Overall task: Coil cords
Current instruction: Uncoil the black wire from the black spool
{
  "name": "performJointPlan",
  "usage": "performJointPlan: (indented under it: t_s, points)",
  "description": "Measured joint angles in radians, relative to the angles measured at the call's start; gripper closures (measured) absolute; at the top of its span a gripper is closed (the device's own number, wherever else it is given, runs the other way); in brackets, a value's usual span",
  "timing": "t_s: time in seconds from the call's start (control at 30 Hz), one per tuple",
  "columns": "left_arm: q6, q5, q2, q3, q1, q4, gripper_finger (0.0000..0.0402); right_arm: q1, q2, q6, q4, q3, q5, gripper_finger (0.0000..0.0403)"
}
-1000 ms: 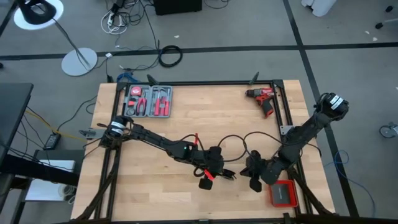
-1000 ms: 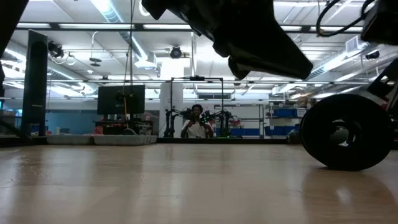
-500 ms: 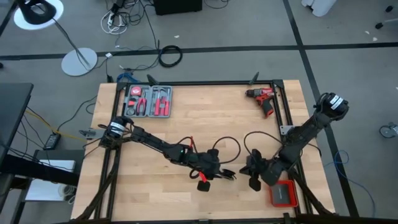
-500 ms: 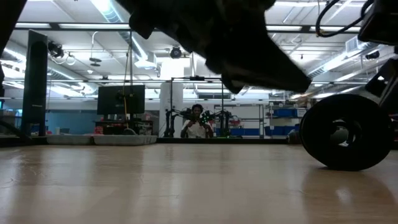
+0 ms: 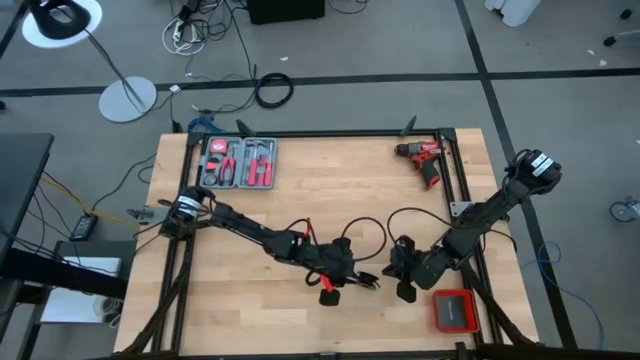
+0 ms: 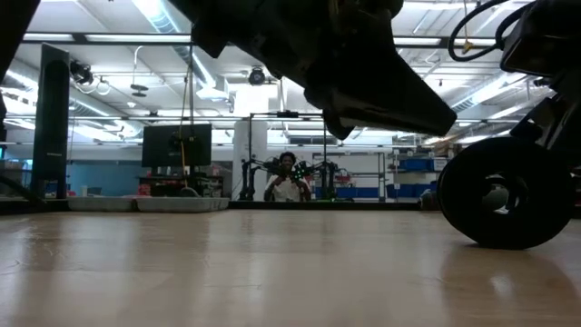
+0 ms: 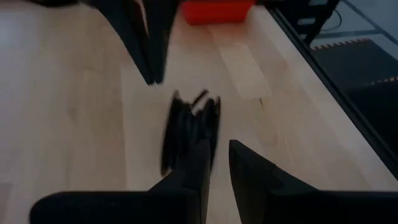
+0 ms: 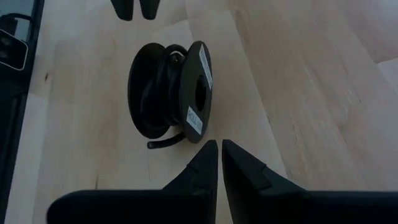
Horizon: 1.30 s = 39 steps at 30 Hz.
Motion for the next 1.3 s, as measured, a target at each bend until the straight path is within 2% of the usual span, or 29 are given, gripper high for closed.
performJointPlan:
  t_s: [0.2, 0.37, 0.57, 0.97, 1.3]
  points:
    - [-0.013, -0.056, 0.000, 0.000, -0.003, -0.005, 0.0339, 0.018, 0.000, -0.003, -0.003, 0.000, 0.017, 0.0378]
    - [-0.082, -0.059, 0.000, 0.000, -0.024, -0.007, 0.0339, 0.052, 0.000, 0.040, -0.004, 0.000, -0.010, 0.0378]
    - [-0.084, -0.061, 0.000, 0.000, -0.066, -0.008, 0.0339, 0.093, 0.000, 0.083, 0.053, 0.000, -0.019, 0.0378]
    - [-0.135, -0.151, 0.000, 0.000, -0.095, 0.035, 0.0339, 0.123, 0.000, 0.055, 0.037, -0.001, 0.019, 0.0378]
    - [-0.143, -0.174, 0.000, 0.000, -0.123, 0.060, 0.0339, 0.129, 0.132, 0.044, 0.136, -0.001, 0.031, 0.0378]
